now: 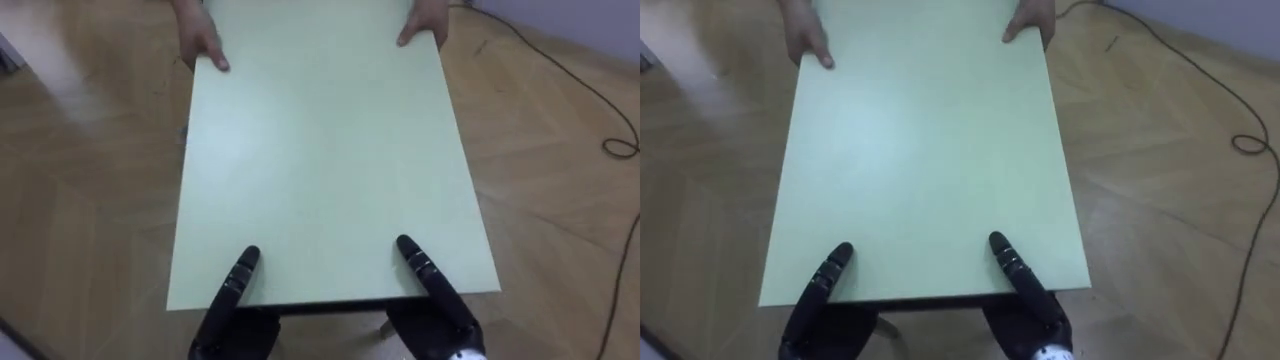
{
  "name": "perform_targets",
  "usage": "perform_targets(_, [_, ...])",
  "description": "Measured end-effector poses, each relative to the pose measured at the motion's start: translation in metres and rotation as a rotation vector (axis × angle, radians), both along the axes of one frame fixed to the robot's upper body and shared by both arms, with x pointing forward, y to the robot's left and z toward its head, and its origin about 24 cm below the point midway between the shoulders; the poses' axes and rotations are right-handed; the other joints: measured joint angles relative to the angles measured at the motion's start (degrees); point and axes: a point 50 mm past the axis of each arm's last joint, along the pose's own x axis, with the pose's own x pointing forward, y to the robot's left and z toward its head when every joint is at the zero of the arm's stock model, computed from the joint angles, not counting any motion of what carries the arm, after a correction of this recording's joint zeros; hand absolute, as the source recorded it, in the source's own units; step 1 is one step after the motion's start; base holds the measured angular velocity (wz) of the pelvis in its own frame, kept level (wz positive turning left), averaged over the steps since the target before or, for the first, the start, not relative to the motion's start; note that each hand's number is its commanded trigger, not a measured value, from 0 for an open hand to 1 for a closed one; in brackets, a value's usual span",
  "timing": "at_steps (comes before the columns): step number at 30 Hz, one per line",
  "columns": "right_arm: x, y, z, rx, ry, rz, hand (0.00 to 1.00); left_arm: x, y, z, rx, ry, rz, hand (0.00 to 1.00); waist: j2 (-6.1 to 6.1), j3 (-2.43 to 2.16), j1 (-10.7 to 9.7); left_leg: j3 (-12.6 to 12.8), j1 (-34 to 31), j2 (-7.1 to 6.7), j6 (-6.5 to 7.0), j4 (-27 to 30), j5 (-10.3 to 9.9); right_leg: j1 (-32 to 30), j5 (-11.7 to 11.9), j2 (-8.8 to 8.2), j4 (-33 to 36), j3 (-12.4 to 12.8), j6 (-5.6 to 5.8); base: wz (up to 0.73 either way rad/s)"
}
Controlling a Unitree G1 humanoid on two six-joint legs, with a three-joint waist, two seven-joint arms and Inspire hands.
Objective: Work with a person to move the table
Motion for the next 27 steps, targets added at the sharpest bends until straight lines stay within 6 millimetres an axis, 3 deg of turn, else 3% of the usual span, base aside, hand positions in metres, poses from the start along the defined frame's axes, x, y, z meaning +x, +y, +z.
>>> perform_targets(1, [0.000,0.000,0.000,-0.002,-0.001,-0.001,1.00,0.000,-0.001,0.000,-0.003,0.000,0.001,1.00,0.04,0.05,0.09,0.18,-0.04,-0.05,0.01,0.22,0.01,-0.07,-0.06,-0.33,0.96,-0.28,-0.01,0.45])
perform_targets(4, [0.002,-0.002,0.001,-0.007,-0.010,-0.010,1.00,0.001,-0.005,0.003,-0.009,-0.017,-0.008,1.00,0.33,0.52,0.74,1.88,-0.51,-1.45,0.58,0.48,0.30,-2.06,-1.27,-3.57,8.22,-0.71,0.66,0.58])
perform_targets(5, [0.003,-0.003,0.002,-0.008,-0.014,-0.015,1.00,0.002,-0.008,0.003,-0.013,-0.020,-0.004,1.00,0.95,0.90,0.78,3.11,-0.77,-2.22,1.25,0.47,0.69,-3.38,-1.31,-5.19,11.86,-0.41,0.67,0.80])
perform_targets(6, [0.003,-0.003,0.003,-0.005,-0.024,-0.018,1.00,0.003,-0.006,0.003,-0.011,-0.022,0.003,1.00,1.09,0.89,0.70,3.83,-1.25,-3.22,1.85,0.50,1.04,-5.03,-1.39,-6.92,15.96,0.58,0.77,0.84])
perform_targets(7, [0.003,-0.002,0.003,-0.003,-0.026,-0.018,1.00,0.004,-0.006,0.004,-0.011,-0.026,0.005,1.00,0.89,0.98,0.70,3.54,-1.30,-3.75,2.13,0.51,1.20,-5.86,-1.39,-7.67,18.15,1.53,0.77,0.94])
perform_targets(8, [0.002,0.001,0.002,0.012,-0.021,-0.027,1.00,0.006,-0.004,0.005,0.003,-0.036,0.001,1.00,0.25,1.41,0.61,1.18,-1.33,-4.38,2.70,1.17,1.24,-7.78,-1.49,-8.62,22.16,3.77,0.56,0.97])
perform_targets(9, [0.002,0.003,0.001,0.020,-0.018,-0.029,1.00,0.007,-0.002,0.005,0.011,-0.041,0.002,1.00,0.10,1.46,0.40,-2.22,-2.70,-4.75,3.05,3.12,0.83,-8.78,-4.47,-6.94,20.98,6.82,0.60,0.99])
perform_targets(10, [0.003,0.005,0.002,0.026,-0.021,-0.030,1.00,0.009,-0.001,0.006,0.015,-0.046,0.006,1.00,0.15,1.48,0.18,-3.83,-3.87,-4.83,2.97,4.21,0.77,-9.38,-5.76,-5.59,18.39,7.61,0.44,1.11])
perform_targets(11, [0.004,0.007,0.003,0.033,-0.027,-0.032,1.00,0.011,0.002,0.007,0.024,-0.061,0.013,1.00,0.39,1.56,-0.77,-6.93,-5.62,-5.28,2.83,5.72,0.70,-10.31,-6.44,-2.95,11.75,9.32,0.06,1.26])
perform_targets(12, [0.004,0.007,0.003,0.035,-0.027,-0.034,1.00,0.012,0.002,0.007,0.027,-0.061,0.006,1.00,0.28,1.54,-1.52,-9.41,-6.33,-6.41,2.49,6.61,0.50,-11.17,-3.36,-0.93,7.84,12.11,-0.88,1.36])
perform_targets(14, [0.006,0.004,0.001,0.017,-0.011,-0.025,1.00,0.010,-0.001,0.001,0.021,-0.036,0.012,1.00,1.48,0.97,-2.17,-9.22,-6.22,-6.66,2.27,6.13,0.56,-9.45,-3.27,-0.82,7.43,11.55,-0.56,0.84])
perform_targets(16, [0.009,0.003,0.002,0.004,-0.009,-0.015,1.00,0.010,-0.001,0.000,0.011,-0.030,0.018,1.00,1.64,0.97,-2.20,-9.35,-6.17,-6.35,1.94,5.28,0.92,-8.29,-3.21,-0.78,6.50,10.07,-0.65,0.48])
perform_targets(20, [0.003,0.004,-0.001,0.004,0.014,-0.013,1.00,0.003,0.000,-0.002,0.013,-0.010,0.015,1.00,-0.17,0.67,-0.47,-9.31,-5.08,-5.20,1.53,4.09,1.26,-4.52,-3.11,0.81,2.37,10.50,-0.55,0.43])
perform_targets(24, [0.002,0.005,-0.002,0.004,0.016,-0.007,1.00,0.001,0.001,-0.002,0.011,-0.007,0.022,1.00,-0.91,0.29,1.32,-9.35,-5.45,-4.48,1.35,3.90,1.36,-2.28,-2.33,1.95,-1.32,10.43,-0.56,0.29])
perform_targets(27, [0.002,0.005,-0.001,0.004,0.014,-0.011,1.00,0.001,0.001,-0.001,0.012,-0.010,0.021,1.00,-0.94,0.27,1.69,-9.33,-5.51,-4.33,1.35,3.92,1.37,-1.01,-2.13,2.25,-2.58,10.36,-0.67,0.33])
